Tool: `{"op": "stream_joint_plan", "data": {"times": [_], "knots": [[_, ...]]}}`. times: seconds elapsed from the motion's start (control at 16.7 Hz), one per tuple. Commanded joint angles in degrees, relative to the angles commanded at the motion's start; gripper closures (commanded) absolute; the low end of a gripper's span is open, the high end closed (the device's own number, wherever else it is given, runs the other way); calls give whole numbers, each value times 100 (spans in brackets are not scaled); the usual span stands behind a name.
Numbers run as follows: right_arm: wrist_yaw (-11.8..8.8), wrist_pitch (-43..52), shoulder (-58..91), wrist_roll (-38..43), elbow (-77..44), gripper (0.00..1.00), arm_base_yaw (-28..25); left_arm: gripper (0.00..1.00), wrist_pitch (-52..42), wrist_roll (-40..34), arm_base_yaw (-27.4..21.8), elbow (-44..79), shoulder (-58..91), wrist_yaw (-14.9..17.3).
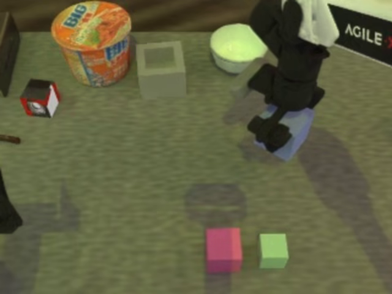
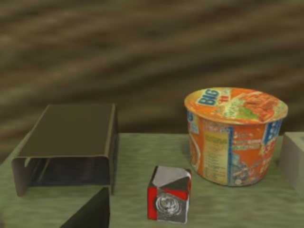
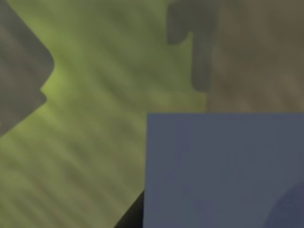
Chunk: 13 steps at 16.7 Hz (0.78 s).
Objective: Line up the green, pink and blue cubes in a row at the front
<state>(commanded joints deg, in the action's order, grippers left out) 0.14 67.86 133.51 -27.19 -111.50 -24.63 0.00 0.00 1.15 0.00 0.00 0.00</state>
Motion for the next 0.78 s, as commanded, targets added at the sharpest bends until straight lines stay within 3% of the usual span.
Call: {"op": "stream_joint_plan", "data": {"times": [0.12, 0.3, 0.78], "knots": [[0, 18, 11, -14, -30, 100, -87, 0, 0, 0, 0, 0, 0, 0], [-1, 118, 58, -65, -186, 100, -635, 0, 0, 0, 0, 0, 0, 0], [-7, 536, 181, -233, -695, 100, -3022, 0, 0, 0, 0, 0, 0, 0]]}}
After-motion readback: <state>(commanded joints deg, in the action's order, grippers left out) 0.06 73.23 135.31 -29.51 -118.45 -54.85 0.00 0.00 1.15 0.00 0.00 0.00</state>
